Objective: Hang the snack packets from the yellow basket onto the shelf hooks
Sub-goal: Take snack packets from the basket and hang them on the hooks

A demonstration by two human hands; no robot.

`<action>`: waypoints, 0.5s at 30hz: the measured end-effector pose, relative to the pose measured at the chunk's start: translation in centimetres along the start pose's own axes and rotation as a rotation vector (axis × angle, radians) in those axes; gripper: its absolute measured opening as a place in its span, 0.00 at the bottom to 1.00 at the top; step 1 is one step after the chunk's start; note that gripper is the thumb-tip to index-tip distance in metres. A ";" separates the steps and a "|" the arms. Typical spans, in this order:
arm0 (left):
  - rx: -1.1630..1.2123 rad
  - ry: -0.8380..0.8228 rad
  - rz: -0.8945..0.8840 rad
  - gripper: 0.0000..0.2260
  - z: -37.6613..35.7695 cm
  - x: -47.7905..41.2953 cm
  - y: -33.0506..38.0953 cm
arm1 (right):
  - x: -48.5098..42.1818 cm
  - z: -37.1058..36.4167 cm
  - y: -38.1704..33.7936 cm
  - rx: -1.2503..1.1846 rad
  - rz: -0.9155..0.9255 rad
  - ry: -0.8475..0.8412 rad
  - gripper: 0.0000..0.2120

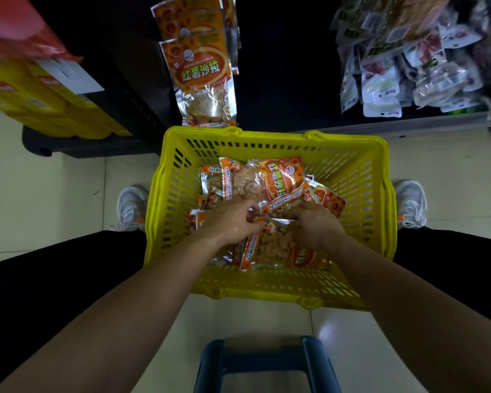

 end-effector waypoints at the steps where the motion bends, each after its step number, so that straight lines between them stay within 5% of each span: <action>1: -0.047 -0.018 -0.008 0.21 -0.4 -0.1 0.2 | 0.0 0.0 0.1 0.041 -0.009 -0.001 0.25; 8: -0.115 -0.075 -0.039 0.04 -0.7 0.0 -0.1 | 0.1 -0.1 0.2 -0.080 -0.020 -0.122 0.22; 15: -0.104 -0.043 0.127 0.06 2.3 1.1 -4.5 | -0.3 1.8 0.6 -0.256 -0.056 -0.078 0.27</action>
Point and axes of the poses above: each hand's wrist, its own x-axis away from the middle knuckle, its own z-axis out of the back of the hand, y = z × x, the point moved 9 cm from there along -x, towards the middle knuckle, and after that the axes turned 4 degrees about -x, right-handed, at the moved point
